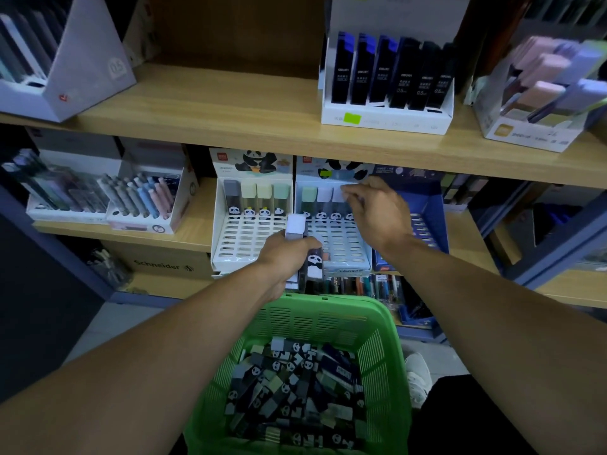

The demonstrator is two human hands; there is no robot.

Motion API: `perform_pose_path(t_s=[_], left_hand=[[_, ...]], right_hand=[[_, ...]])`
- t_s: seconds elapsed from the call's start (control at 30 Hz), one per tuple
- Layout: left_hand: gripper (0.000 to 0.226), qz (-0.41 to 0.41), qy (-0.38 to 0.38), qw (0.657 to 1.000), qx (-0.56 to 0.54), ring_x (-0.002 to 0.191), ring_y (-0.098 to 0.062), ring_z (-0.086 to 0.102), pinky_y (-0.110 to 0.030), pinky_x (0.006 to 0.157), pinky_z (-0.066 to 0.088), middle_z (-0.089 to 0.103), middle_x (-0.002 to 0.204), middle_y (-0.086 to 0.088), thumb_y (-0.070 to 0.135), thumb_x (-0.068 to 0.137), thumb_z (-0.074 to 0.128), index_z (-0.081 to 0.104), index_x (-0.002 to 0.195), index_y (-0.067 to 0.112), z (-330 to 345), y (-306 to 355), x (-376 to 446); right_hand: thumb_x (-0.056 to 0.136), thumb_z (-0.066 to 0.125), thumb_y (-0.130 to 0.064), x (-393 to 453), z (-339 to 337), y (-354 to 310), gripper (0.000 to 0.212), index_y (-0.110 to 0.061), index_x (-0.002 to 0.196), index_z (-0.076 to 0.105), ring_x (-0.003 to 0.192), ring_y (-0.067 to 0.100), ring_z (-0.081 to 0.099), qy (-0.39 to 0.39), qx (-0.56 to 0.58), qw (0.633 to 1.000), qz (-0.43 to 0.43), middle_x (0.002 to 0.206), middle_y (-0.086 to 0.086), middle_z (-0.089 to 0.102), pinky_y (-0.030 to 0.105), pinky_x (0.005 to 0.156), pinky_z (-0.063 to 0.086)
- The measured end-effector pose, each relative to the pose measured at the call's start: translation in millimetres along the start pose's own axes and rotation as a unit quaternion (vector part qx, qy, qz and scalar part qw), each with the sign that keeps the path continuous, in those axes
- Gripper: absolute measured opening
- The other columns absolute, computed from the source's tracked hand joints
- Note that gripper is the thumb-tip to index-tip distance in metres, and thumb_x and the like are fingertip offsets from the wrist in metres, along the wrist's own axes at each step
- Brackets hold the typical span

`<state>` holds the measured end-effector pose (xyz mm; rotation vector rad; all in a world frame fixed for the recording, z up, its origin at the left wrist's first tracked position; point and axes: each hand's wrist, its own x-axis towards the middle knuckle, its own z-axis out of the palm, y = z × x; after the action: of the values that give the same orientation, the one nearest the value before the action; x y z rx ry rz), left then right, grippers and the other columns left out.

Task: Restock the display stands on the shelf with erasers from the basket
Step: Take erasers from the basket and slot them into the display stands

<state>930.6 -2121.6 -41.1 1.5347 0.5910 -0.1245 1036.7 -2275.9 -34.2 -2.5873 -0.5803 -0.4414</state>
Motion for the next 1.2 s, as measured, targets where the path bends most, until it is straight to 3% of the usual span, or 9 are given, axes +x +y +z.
perform_pose_path(t_s=[0.27,0.43,0.5,0.57,0.63,0.8,1.03,1.13,1.2], left_hand=[[0.026,0.000,0.167,0.982,-0.093,0.067,-0.018,0.063,-0.025,0.052,0.049,0.068,0.086,-0.005,0.015,0.089,0.069,0.060,0.112,0.010,-58,-2,0],[0.016,-0.006,0.176,0.981,-0.084,0.061,-0.016,0.058,-0.016,0.035,0.042,0.063,0.078,-0.003,0.012,0.090,0.069,0.058,0.102,0.011,-96,-12,2],[0.013,-0.004,0.185,0.980,-0.074,0.065,-0.020,0.062,-0.019,0.044,0.051,0.068,0.082,-0.005,0.013,0.088,0.070,0.059,0.095,0.014,-107,-15,5],[0.019,-0.003,0.189,0.979,-0.079,0.081,-0.028,0.070,-0.038,0.070,0.062,0.074,0.093,-0.010,0.017,0.083,0.072,0.063,0.100,0.014,-115,-17,10],[0.026,-0.006,0.190,0.978,-0.086,0.089,-0.030,0.072,-0.049,0.080,0.061,0.075,0.096,-0.010,0.018,0.082,0.072,0.063,0.106,0.016,-121,-18,12],[0.023,-0.054,0.140,0.986,-0.077,0.092,-0.028,0.071,-0.034,0.067,0.054,0.076,0.098,-0.009,0.021,0.083,0.073,0.070,0.104,0.012,-124,-23,15],[0.008,-0.066,0.141,0.984,-0.083,0.097,-0.032,0.070,-0.037,0.072,0.052,0.076,0.095,-0.009,0.019,0.082,0.075,0.072,0.085,0.012,-123,-20,14],[0.027,-0.056,0.153,0.982,-0.092,0.082,-0.026,0.071,-0.031,0.064,0.053,0.075,0.095,-0.008,0.022,0.082,0.078,0.069,0.105,0.011,-125,-20,16],[0.027,-0.044,0.162,0.981,-0.097,0.068,-0.019,0.068,-0.025,0.055,0.049,0.073,0.088,-0.005,0.022,0.083,0.078,0.067,0.105,0.011,-126,-18,13]], right_hand=[[0.104,0.043,-0.013,14,48,-113,0.040,-0.021,0.140,0.057,0.114,0.025,0.058,-0.106,0.089,0.985,-0.103,0.125,0.006,0.063,0.033,0.086,0.050],[0.091,0.050,0.000,31,80,-159,0.075,-0.026,0.156,0.024,0.107,0.032,0.062,-0.205,-0.023,0.975,-0.087,0.131,0.011,0.061,0.037,0.068,0.046],[0.092,0.049,0.000,32,85,-165,0.074,-0.027,0.156,0.023,0.102,0.031,0.064,-0.177,-0.044,0.980,-0.084,0.127,0.009,0.063,0.035,0.064,0.041],[0.091,0.048,0.001,32,86,-167,0.069,-0.027,0.152,0.032,0.103,0.031,0.065,-0.146,-0.048,0.985,-0.075,0.125,0.008,0.064,0.033,0.065,0.039],[0.091,0.047,0.002,32,86,-167,0.067,-0.028,0.150,0.036,0.104,0.030,0.064,-0.138,-0.050,0.986,-0.073,0.124,0.007,0.065,0.032,0.065,0.038],[0.088,0.046,0.003,32,86,-165,0.073,-0.034,0.151,0.036,0.103,0.030,0.063,-0.142,-0.043,0.986,-0.069,0.123,0.005,0.066,0.032,0.065,0.037],[0.085,0.045,0.008,38,88,-166,0.080,-0.034,0.152,0.035,0.109,0.032,0.062,-0.161,-0.051,0.983,-0.068,0.128,0.008,0.062,0.033,0.071,0.043],[0.088,0.045,0.003,35,83,-165,0.071,-0.031,0.150,0.040,0.109,0.031,0.062,-0.137,-0.046,0.985,-0.095,0.128,0.006,0.062,0.033,0.071,0.045],[0.097,0.047,-0.010,28,78,-164,0.046,-0.027,0.139,0.053,0.103,0.027,0.064,-0.114,0.023,0.989,-0.090,0.118,0.003,0.067,0.032,0.074,0.049]])
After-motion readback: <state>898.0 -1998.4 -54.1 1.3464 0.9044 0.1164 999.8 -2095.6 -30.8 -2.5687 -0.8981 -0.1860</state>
